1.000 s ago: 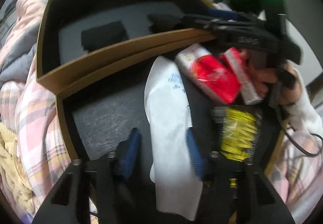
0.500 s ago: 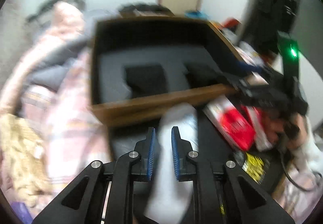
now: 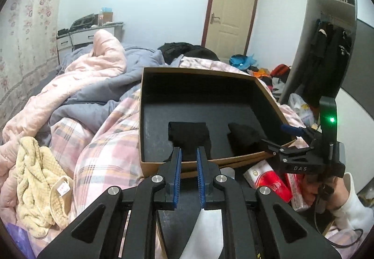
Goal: Organize soft objects
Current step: 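Close the left gripper on the white sock and lift it, then carry the white sock with the left gripper over the box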
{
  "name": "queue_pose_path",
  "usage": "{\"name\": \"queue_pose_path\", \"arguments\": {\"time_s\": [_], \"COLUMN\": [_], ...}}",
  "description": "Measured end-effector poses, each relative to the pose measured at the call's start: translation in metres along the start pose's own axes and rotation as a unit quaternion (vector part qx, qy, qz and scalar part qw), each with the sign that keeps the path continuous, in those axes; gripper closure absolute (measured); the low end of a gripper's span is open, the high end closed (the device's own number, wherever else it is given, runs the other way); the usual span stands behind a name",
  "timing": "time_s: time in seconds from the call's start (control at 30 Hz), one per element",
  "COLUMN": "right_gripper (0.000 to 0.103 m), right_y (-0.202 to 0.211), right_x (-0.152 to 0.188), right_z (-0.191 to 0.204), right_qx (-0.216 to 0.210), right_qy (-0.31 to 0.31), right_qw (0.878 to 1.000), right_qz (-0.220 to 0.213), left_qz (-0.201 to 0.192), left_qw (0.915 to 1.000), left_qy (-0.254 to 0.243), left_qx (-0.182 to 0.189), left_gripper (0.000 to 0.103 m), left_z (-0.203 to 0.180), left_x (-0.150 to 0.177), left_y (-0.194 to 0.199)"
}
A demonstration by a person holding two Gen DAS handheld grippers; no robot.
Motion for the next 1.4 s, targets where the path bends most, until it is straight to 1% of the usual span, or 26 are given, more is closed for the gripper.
{"name": "queue_pose_path", "arguments": {"time_s": [0.1, 0.13, 0.17, 0.23, 0.3, 0.33, 0.37, 0.4, 0.43, 0.47, 0.5, 0.6, 0.7, 0.77, 0.8, 0.87, 0.97, 1.1, 1.13, 1.17, 1.2, 1.23, 1.27, 1.3, 1.37, 1.4], "right_gripper": [0.001, 0.001, 0.001, 0.001, 0.001, 0.001, 0.001, 0.001, 0.001, 0.001, 0.001, 0.001, 0.001, 0.001, 0.001, 0.001, 0.001, 0.001, 0.001, 0.001, 0.001, 0.001, 0.001, 0.001, 0.001, 0.001], "right_y": [0.0, 0.0, 0.0, 0.0, 0.0, 0.0, 0.0, 0.0, 0.0, 0.0, 0.0, 0.0, 0.0, 0.0, 0.0, 0.0, 0.0, 0.0, 0.0, 0.0, 0.0, 0.0, 0.0, 0.0, 0.0, 0.0], "right_x": [0.0, 0.0, 0.0, 0.0, 0.0, 0.0, 0.0, 0.0, 0.0, 0.0, 0.0, 0.0, 0.0, 0.0, 0.0, 0.0, 0.0, 0.0, 0.0, 0.0, 0.0, 0.0, 0.0, 0.0, 0.0, 0.0], "right_z": [0.0, -0.001, -0.001, -0.001, 0.0, -0.001, -0.001, 0.0, -0.001, -0.001, 0.0, -0.001, 0.0, -0.001, -0.001, -0.001, -0.001, 0.0, 0.0, -0.001, -0.001, -0.001, 0.0, 0.0, 0.0, 0.0], "right_qx": [0.0, 0.0, 0.0, 0.0, 0.0, 0.0, 0.0, 0.0, 0.0, 0.0, 0.0, 0.0, 0.0, -0.001, -0.001, 0.0, 0.0, -0.001, 0.0, 0.0, 0.0, -0.001, -0.001, -0.001, 0.0, 0.0], "right_qy": [0.0, 0.0, 0.0, 0.0, 0.0, 0.0, 0.0, 0.0, 0.0, 0.0, 0.0, 0.0, 0.001, 0.0, 0.0, 0.0, 0.0, -0.001, 0.0, 0.0, 0.0, 0.0, 0.0, 0.0, 0.001, 0.001], "right_qw": [1.0, 1.0, 1.0, 1.0, 1.0, 1.0, 1.0, 1.0, 1.0, 1.0, 1.0, 1.0, 1.0, 1.0, 1.0, 1.0, 1.0, 1.0, 1.0, 1.0, 1.0, 1.0, 1.0, 1.0, 1.0, 1.0], "right_qz": [0.0, 0.0, 0.0, 0.0, 0.0, 0.0, 0.0, 0.0, 0.0, 0.0, 0.0, 0.0, 0.0, 0.0, 0.0, 0.0, 0.0, 0.0, 0.0, 0.0, 0.0, 0.0, 0.0, 0.0, -0.001, 0.0], "left_qz": [0.009, -0.002, -0.01, -0.03, -0.045, -0.052, -0.055, -0.06, -0.076, -0.078, -0.064, -0.019, 0.032, 0.084, 0.102, 0.146, 0.175, 0.191, 0.198, 0.209, 0.217, 0.227, 0.23, 0.227, 0.223, 0.222], "left_qw": [0.9994, 0.9985, 0.9979, 0.997, 0.9957, 0.9948, 0.9941, 0.9931, 0.9907, 0.99, 0.9916, 0.995, 0.996, 0.9925, 0.9904, 0.9838, 0.9785, 0.975, 0.9735, 0.9707, 0.9686, 0.9654, 0.9624, 0.9616, 0.9617, 0.9619], "left_qy": [0.007, 0.011, 0.012, 0.013, 0.017, 0.022, 0.034, 0.048, 0.06, 0.062, 0.057, 0.014, -0.033, -0.06, -0.067, -0.083, -0.093, -0.098, -0.101, -0.107, -0.112, -0.123, -0.144, -0.154, -0.158, -0.157], "left_qx": [0.032, 0.053, 0.063, 0.07, 0.079, 0.085, 0.087, 0.088, 0.096, 0.1, 0.098, 0.097, 0.076, 0.066, 0.065, 0.063, 0.057, 0.057, 0.053, 0.048, 0.045, 0.039, 0.02, 0.011, 0.022, 0.024], "left_gripper": [0.094, 0.094, 0.094, 0.094, 0.089, 0.072, 0.024, 0.002, 0.0, 0.0, 0.0, 0.0, 0.001, 0.002, 0.005, 0.008, 0.015, 0.015, 0.019, 0.032, 0.039, 0.055, 0.066, 0.067, 0.081, 0.084], "left_z": [0.0, -0.001, -0.002, -0.002, -0.002, -0.002, 0.0, 0.002, 0.003, 0.002, 0.0, -0.012, -0.027, -0.038, -0.041, -0.047, -0.05, -0.052, -0.052, -0.054, -0.055, -0.056, -0.056, -0.056, -0.06, -0.06], "left_x": [0.004, 0.002, 0.0, -0.004, -0.008, -0.01, -0.01, -0.011, -0.012, -0.012, -0.01, 0.001, 0.019, 0.039, 0.047, 0.066, 0.08, 0.088, 0.091, 0.097, 0.1, 0.104, 0.109, 0.109, 0.11, 0.109], "left_y": [-0.003, -0.001, 0.002, 0.008, 0.014, 0.017, 0.018, 0.019, 0.022, 0.022, 0.017, 0.004, -0.014, -0.031, -0.035, -0.049, -0.058, -0.061, -0.063, -0.066, -0.067, -0.068, -0.07, -0.071, -0.069, -0.068]}}
Point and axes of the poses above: each gripper's, at about its wrist camera, not at the fingertips, and y roughly against the way its jaws point, z to its left, x to its underside, the point moved 10 cm from there along -y, roughly the way its jaws point, and after that the axes turned 2 degrees about -z, right-handed, at the moved point
